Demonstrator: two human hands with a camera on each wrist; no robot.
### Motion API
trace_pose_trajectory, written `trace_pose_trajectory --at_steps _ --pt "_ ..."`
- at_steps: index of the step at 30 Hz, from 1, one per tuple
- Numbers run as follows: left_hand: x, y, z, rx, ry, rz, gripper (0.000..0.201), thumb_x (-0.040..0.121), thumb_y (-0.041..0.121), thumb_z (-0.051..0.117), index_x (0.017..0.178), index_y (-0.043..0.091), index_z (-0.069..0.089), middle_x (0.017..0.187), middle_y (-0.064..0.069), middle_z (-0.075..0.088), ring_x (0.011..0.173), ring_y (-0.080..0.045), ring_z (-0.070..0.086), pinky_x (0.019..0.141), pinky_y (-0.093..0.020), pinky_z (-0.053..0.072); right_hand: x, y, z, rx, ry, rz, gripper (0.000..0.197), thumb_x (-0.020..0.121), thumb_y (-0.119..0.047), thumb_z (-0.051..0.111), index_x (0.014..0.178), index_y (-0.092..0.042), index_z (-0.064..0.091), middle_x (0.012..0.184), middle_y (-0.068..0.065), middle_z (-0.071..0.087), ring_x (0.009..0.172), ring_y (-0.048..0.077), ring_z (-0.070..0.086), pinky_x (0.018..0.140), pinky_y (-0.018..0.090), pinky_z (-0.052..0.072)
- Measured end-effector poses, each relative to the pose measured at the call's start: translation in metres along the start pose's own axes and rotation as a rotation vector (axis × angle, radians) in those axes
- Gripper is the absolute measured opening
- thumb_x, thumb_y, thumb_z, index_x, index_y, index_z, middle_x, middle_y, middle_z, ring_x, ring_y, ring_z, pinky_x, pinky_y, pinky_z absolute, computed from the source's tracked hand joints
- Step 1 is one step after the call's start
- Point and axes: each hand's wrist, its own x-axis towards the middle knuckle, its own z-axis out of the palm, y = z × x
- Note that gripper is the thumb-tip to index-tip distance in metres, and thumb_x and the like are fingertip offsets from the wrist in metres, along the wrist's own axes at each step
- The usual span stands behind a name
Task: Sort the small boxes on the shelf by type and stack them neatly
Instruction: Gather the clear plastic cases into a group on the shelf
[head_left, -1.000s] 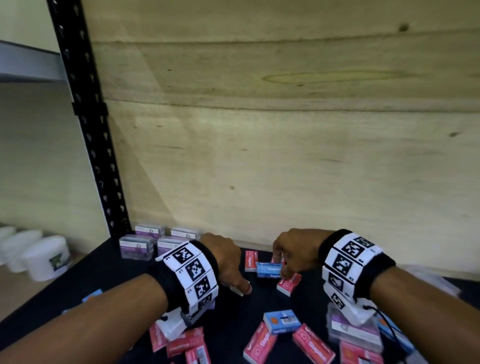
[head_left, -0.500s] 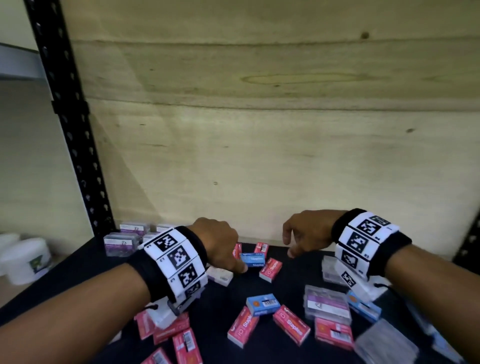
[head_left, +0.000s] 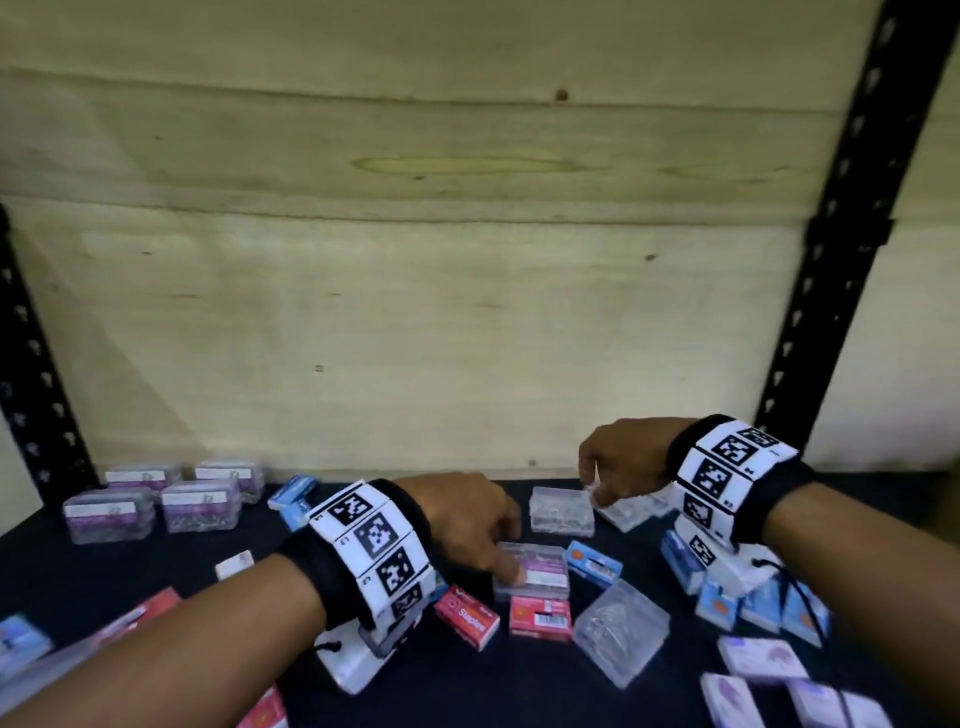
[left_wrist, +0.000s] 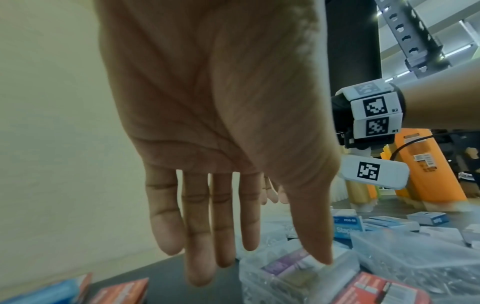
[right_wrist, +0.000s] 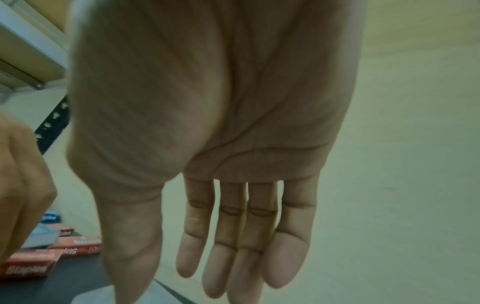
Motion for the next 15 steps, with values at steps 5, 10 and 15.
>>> trace_pose_trajectory --at_steps 5,10,15 --pt "0.009 0.006 0.002 -0.028 -0.060 -0.015 0.051 0.085 0.053 0.066 0.127 0.025 0.059 0.122 0.006 0.062 0.105 -0.016 0.058 0.096 -0.039 0.047 0.001 -0.001 0.008 0.010 -0.011 -0.056 0.056 0.085 -0.044 0.073 0.132 -0.022 0.052 0.131 -0.002 0.055 0.115 0.021 0.054 0.094 0.032 0.044" --pt "0.012 0.002 0.002 -0.081 -0.089 -0.074 0.046 0.081 0.053 0.072 0.116 0.027 0.056 0.109 0.008 0.060 0.099 -0.015 0.058 0.091 -0.037 0.049 0.013 -0.012 0.015 -0.019 -0.032 -0.085 0.065 0.077 -0.043 0.081 0.130 -0.022 0.050 0.132 0.001 0.053 0.116 0.022 0.053 0.096 0.036 0.047" --pt "0.012 -0.006 0.000 -0.176 -0.091 -0.078 0.055 0.079 0.046 0.077 0.123 0.025 0.052 0.108 0.009 0.058 0.101 -0.015 0.057 0.091 -0.035 0.048 0.025 -0.014 0.020 -0.013 -0.042 -0.066 0.063 0.073 -0.038 0.085 0.120 -0.024 0.046 0.117 0.002 0.053 0.097 0.020 0.054 0.084 0.035 0.049"
